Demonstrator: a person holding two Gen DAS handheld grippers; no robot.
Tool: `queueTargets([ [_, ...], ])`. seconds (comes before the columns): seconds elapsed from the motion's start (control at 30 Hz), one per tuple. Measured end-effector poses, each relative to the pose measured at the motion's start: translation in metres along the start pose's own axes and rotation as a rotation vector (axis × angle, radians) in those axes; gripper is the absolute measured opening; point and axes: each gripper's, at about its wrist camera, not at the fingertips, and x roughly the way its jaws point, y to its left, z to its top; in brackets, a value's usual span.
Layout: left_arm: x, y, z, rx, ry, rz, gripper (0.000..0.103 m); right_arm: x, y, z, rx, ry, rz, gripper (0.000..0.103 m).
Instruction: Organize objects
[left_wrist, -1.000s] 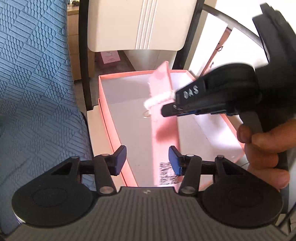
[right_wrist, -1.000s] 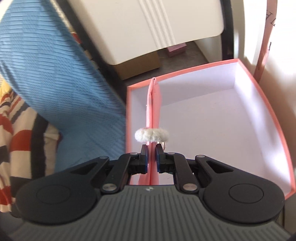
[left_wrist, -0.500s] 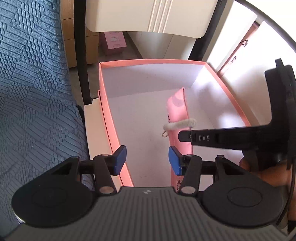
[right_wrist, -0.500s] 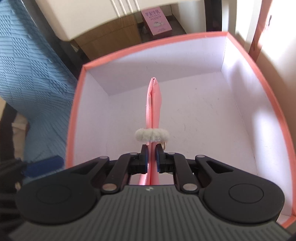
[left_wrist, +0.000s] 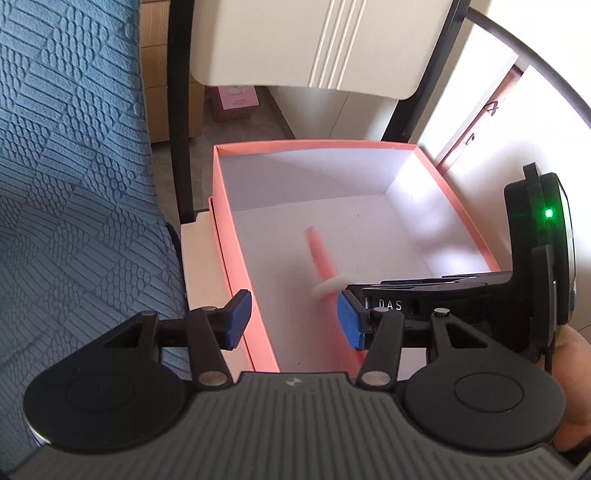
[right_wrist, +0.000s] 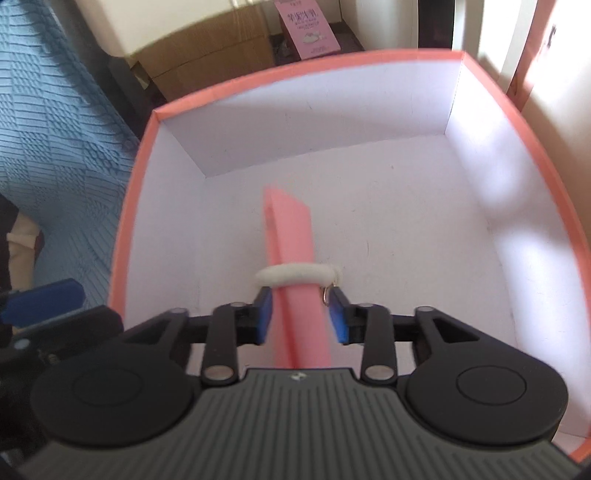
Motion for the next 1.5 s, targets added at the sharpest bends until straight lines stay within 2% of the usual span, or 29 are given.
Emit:
queueTargets([
  [0.2, -0.048, -0.003, -0.003, 0.017, -0.06, -0.001, 0.058, -0.047, 0.016, -0.003, -0.018, -0.065, 0.008, 0.039],
  [0.43, -0.112, -0.006, -0.014, 0.043, -0.136, -0.011, 0.058, -0.122, 0.035, -0.014, -0.025, -0.16, 0.022, 0.039],
  [0.63, -0.163, -0.01, -0.03, 0.069, -0.186, -0.025, 0.058, -0.183, 0.05, -0.037, -0.026, -0.241, 0.029, 0.039],
  [0.83, -0.208, -0.012, -0.05, 0.081, -0.236, -0.043, 0.062, -0.231, 0.061, -0.07, -0.018, -0.309, 0.038, 0.039],
  [1.17, -0.248, -0.016, -0.08, 0.099, -0.28, -0.063, 0.065, -0.268, 0.078, -0.117, -0.024, -0.368, 0.003, 0.039],
  [1.37, -0.259, -0.011, -0.095, 0.098, -0.292, -0.049, 0.067, -0.273, 0.082, -0.144, -0.021, -0.409, -0.02, 0.039],
  [1.5, -0.259, -0.01, -0.103, 0.091, -0.281, -0.051, 0.067, -0.265, 0.083, -0.161, -0.007, -0.391, -0.031, 0.039],
])
